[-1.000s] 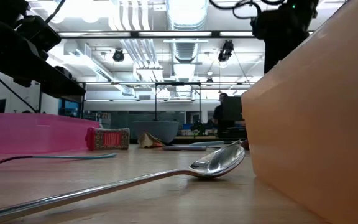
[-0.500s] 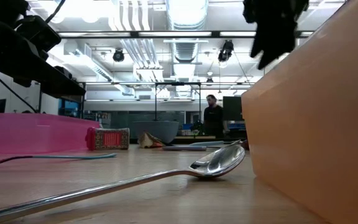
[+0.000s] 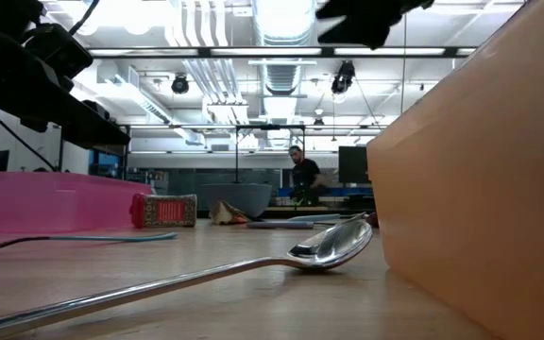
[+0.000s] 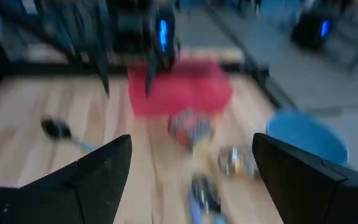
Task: Pick & Place Food Item
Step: Put the red seasoning can into the green bin
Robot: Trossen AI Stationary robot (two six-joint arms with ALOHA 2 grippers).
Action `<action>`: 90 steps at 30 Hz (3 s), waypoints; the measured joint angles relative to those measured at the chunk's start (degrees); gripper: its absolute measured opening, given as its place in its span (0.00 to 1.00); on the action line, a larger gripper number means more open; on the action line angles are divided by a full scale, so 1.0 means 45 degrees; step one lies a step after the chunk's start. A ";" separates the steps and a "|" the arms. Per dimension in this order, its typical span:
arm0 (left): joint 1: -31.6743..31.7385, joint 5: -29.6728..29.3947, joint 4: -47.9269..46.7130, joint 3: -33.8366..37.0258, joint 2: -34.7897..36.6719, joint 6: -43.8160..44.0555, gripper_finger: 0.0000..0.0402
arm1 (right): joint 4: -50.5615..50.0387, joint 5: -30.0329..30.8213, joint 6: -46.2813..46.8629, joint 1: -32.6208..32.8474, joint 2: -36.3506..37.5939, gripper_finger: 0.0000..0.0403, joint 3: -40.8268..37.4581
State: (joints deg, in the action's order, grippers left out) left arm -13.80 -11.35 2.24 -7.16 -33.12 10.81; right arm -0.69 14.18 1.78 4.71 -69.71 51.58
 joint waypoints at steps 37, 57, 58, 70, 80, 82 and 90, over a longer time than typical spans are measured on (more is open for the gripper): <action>-0.0003 0.0003 -0.0568 0.0000 -0.0015 0.0002 0.84 | 0.2595 -0.0556 -0.0640 -0.0049 0.2943 0.82 -0.2805; -0.0004 0.0004 -0.0568 0.0000 -0.0015 0.0000 0.84 | 0.2590 -0.0556 -0.0637 -0.0052 0.2938 0.82 -0.2805; 0.0000 0.0005 -0.0568 0.0000 -0.0015 0.0000 0.84 | 0.2590 -0.0556 -0.0640 -0.0049 0.2938 0.82 -0.2805; -0.0005 -0.0237 -0.0669 0.0000 -0.0015 0.0003 0.84 | 0.2590 -0.0556 -0.0640 -0.0053 0.2938 0.82 -0.2805; -0.0005 -0.0573 -0.0835 0.0000 -0.0019 0.0596 0.84 | 0.2590 -0.0556 -0.0639 -0.0053 0.2938 0.82 -0.2805; 0.0000 -0.0584 -0.0395 -0.0015 -0.0015 0.2256 0.84 | 0.2590 -0.0556 -0.0635 -0.0051 0.2938 0.82 -0.2805; 0.0087 -0.1093 -0.0574 -0.0612 -0.0019 0.5659 0.84 | 0.2585 -0.0556 -0.0635 -0.0053 0.2938 0.82 -0.2805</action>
State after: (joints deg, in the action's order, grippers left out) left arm -13.41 -16.27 -0.34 -9.91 -33.21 36.27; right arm 10.94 11.68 -1.08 4.47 -56.49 38.96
